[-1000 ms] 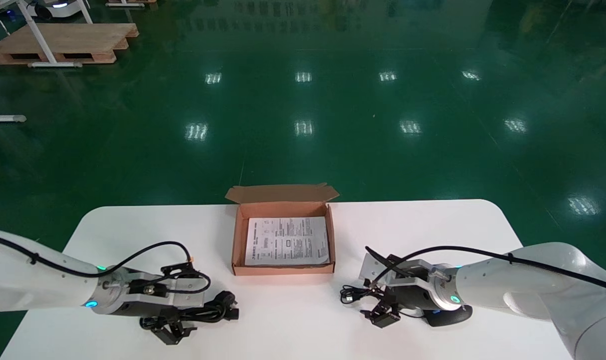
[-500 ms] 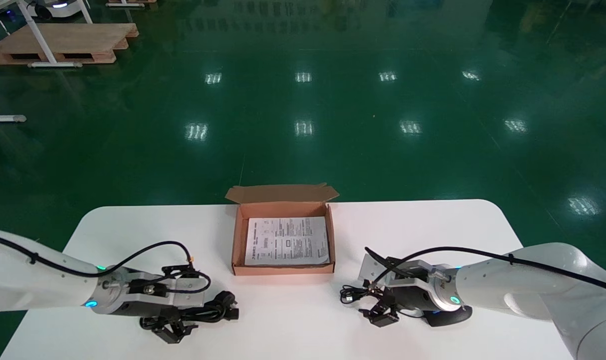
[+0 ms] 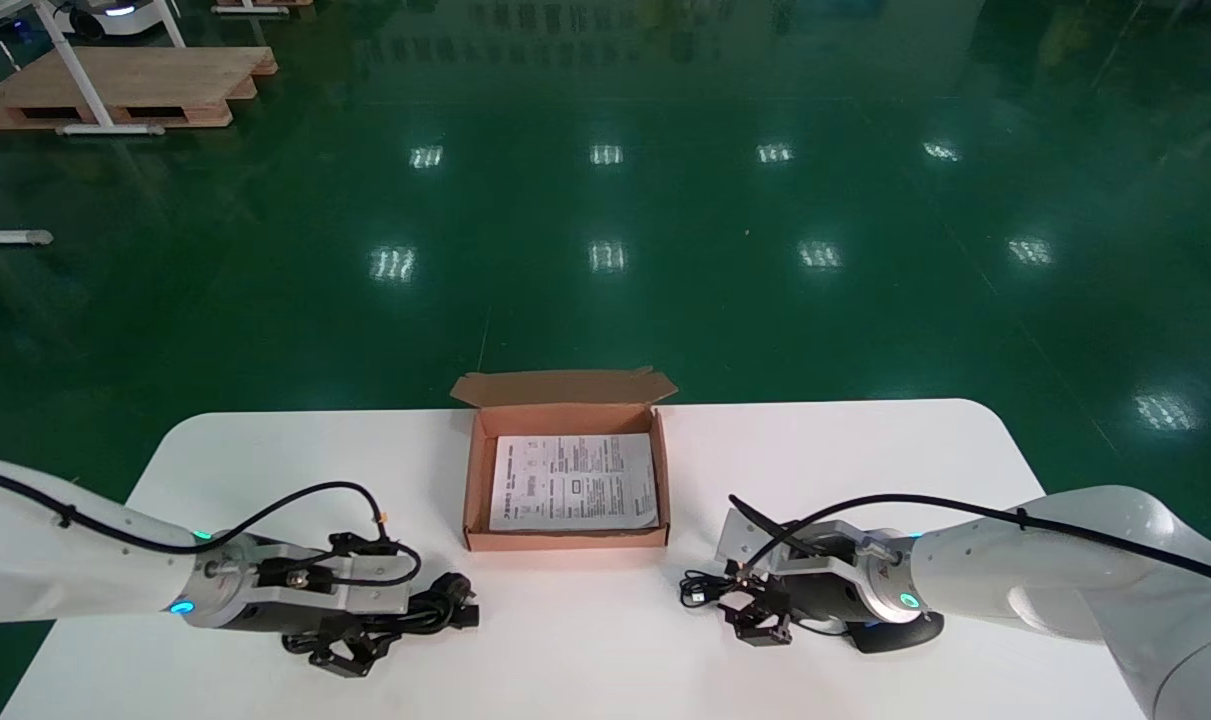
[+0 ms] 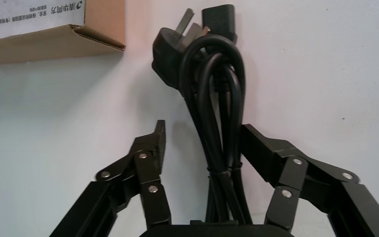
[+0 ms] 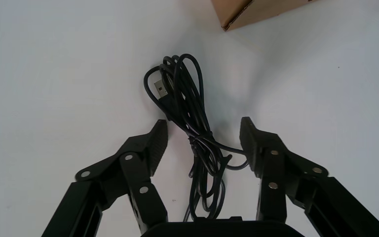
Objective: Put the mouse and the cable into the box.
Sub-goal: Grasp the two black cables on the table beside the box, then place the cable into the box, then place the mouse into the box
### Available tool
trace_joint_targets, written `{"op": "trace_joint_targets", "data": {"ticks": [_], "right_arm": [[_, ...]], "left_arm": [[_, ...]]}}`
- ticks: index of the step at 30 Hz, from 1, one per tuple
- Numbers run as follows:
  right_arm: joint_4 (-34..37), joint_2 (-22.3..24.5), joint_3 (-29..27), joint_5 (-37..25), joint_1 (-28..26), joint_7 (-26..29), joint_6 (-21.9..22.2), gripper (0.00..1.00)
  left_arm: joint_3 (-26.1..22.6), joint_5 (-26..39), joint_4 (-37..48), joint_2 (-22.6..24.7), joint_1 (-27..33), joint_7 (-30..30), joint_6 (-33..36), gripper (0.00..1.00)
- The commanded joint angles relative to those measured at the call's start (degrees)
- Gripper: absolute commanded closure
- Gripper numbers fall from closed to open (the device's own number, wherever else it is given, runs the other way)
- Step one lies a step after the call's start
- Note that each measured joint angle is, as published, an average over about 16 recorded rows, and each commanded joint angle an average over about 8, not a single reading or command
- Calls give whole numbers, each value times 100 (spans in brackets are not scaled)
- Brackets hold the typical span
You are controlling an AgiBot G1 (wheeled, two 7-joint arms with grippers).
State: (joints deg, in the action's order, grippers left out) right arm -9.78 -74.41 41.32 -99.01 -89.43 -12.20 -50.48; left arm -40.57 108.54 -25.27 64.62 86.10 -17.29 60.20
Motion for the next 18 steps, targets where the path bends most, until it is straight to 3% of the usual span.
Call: {"op": "trace_joint_targets", "data": {"ticks": [1,18], "right_arm": [[-4,1,1,0,1,1,-1,100],[-18,6,2,5,5,8,-6,100]], "left_arm": [[0,0,-1,-1,0,1,0,100],[0,3,-1,-1,-1,1,-3,100]]}}
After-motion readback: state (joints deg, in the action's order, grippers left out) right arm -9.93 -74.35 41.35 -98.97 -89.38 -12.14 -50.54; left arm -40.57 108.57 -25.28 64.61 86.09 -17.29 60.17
